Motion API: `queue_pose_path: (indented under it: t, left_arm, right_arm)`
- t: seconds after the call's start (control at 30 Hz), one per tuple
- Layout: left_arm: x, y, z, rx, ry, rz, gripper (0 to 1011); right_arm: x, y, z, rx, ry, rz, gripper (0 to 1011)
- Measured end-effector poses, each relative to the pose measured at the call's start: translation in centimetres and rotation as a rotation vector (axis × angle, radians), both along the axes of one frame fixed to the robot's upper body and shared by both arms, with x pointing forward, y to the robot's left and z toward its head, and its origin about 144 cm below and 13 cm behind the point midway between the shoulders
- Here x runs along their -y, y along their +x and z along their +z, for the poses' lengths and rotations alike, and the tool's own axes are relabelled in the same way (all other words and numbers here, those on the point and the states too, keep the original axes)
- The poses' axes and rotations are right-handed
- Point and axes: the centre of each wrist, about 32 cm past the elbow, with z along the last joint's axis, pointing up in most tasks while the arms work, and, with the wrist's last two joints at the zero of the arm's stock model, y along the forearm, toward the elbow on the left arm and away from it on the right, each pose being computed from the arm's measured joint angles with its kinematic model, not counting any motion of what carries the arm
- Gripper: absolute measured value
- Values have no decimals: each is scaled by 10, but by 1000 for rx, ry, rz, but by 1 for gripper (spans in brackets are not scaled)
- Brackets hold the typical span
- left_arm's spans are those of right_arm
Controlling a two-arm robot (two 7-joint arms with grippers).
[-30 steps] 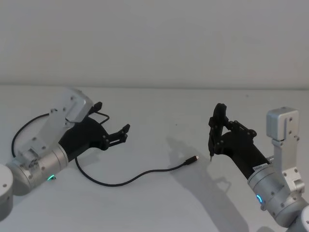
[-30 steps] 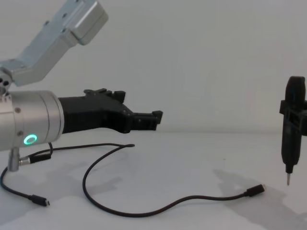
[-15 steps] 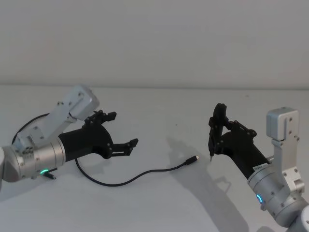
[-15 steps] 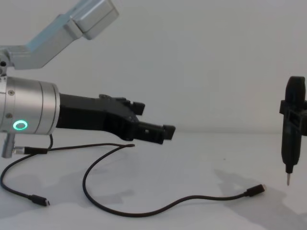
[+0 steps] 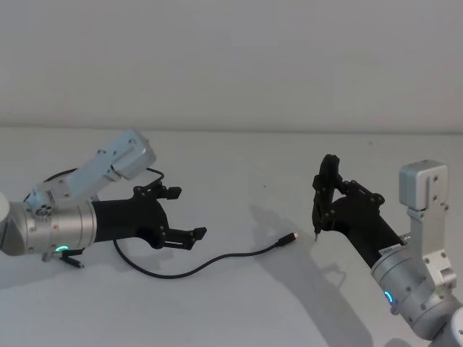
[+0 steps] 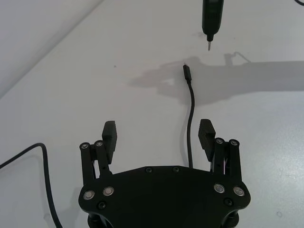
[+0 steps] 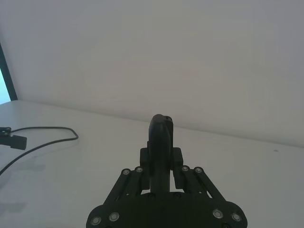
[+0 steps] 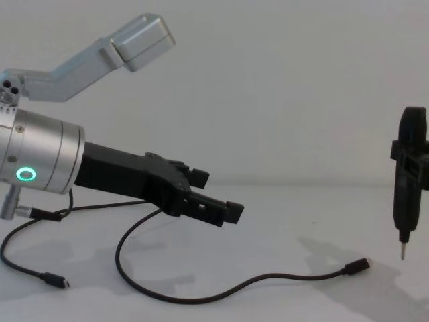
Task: Pick up the data cable with the one hand.
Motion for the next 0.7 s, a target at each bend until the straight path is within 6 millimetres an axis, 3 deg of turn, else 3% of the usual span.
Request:
queue_pose_path:
  t: [0.7]
  left_arm:
    - [15,13,-8,-49,26,-33,1000]
  right_arm:
    - [0,0,0,0,0,0,275]
